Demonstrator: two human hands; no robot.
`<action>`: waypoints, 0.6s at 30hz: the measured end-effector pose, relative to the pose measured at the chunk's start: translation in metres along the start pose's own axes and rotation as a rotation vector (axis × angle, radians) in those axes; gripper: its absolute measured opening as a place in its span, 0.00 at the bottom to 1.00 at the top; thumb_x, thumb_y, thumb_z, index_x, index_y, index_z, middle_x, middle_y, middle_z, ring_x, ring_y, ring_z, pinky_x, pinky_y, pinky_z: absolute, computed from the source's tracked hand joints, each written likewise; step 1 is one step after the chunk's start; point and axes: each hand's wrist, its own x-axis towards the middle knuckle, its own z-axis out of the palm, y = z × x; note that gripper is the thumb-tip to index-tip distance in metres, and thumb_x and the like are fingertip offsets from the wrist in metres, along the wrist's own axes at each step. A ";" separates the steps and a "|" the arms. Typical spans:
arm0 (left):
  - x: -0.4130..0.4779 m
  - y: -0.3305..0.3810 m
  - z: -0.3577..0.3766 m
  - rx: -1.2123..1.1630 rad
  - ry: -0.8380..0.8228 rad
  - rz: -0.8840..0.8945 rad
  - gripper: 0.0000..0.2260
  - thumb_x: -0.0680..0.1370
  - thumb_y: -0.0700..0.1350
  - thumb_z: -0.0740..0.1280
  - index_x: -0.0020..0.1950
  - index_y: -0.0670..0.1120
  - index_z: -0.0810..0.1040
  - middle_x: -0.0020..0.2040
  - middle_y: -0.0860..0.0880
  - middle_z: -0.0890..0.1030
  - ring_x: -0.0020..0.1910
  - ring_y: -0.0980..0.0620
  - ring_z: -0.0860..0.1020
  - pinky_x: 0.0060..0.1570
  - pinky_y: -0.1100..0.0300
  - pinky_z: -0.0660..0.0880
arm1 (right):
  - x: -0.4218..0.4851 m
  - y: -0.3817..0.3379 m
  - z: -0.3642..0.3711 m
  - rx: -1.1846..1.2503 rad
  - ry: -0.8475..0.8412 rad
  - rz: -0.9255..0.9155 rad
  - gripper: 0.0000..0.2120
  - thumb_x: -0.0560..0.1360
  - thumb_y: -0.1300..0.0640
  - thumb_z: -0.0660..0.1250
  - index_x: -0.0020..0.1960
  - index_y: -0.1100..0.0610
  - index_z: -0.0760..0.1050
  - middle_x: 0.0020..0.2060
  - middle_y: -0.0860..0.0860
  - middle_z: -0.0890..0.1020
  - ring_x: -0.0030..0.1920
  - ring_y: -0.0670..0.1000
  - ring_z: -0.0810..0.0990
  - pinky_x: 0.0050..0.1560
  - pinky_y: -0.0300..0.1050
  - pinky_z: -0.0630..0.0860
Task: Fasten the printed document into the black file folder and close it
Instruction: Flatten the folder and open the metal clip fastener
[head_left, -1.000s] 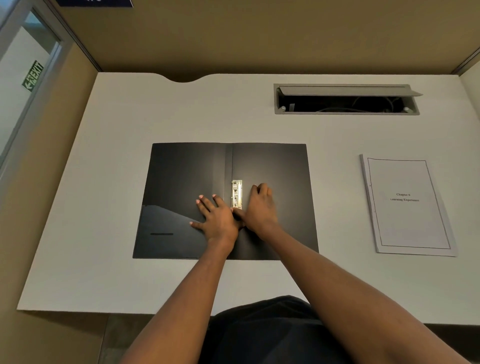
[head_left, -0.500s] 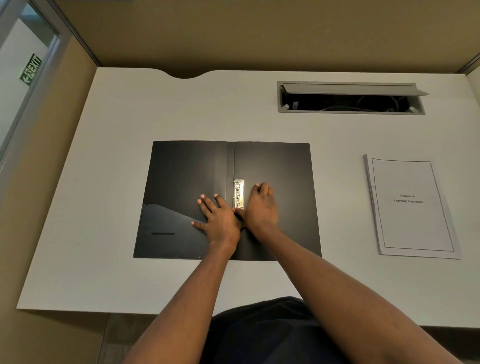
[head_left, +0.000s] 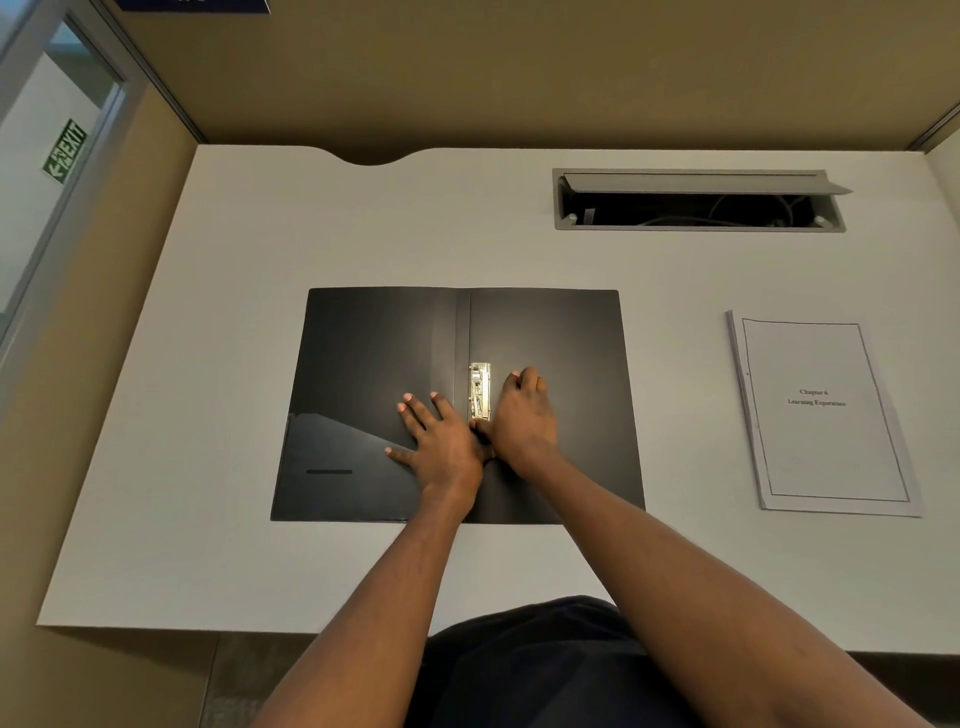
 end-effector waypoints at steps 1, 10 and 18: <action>0.000 0.000 0.000 -0.002 -0.001 -0.001 0.49 0.76 0.62 0.71 0.84 0.44 0.45 0.84 0.37 0.43 0.84 0.35 0.40 0.72 0.22 0.52 | 0.001 0.001 0.000 0.018 -0.005 -0.002 0.46 0.75 0.35 0.68 0.78 0.66 0.60 0.71 0.59 0.66 0.71 0.56 0.66 0.72 0.46 0.68; -0.002 0.000 -0.002 -0.001 -0.004 0.008 0.52 0.74 0.62 0.74 0.84 0.44 0.44 0.84 0.36 0.42 0.83 0.35 0.40 0.72 0.22 0.53 | -0.005 0.002 -0.009 0.210 0.007 -0.029 0.33 0.76 0.42 0.72 0.72 0.60 0.69 0.67 0.56 0.71 0.68 0.56 0.69 0.66 0.49 0.74; -0.005 0.002 -0.005 0.004 -0.004 0.001 0.55 0.72 0.65 0.74 0.84 0.43 0.44 0.84 0.36 0.42 0.84 0.36 0.40 0.73 0.23 0.54 | -0.003 -0.009 -0.024 0.472 0.108 -0.086 0.19 0.77 0.49 0.73 0.65 0.54 0.79 0.58 0.52 0.80 0.57 0.52 0.79 0.56 0.47 0.78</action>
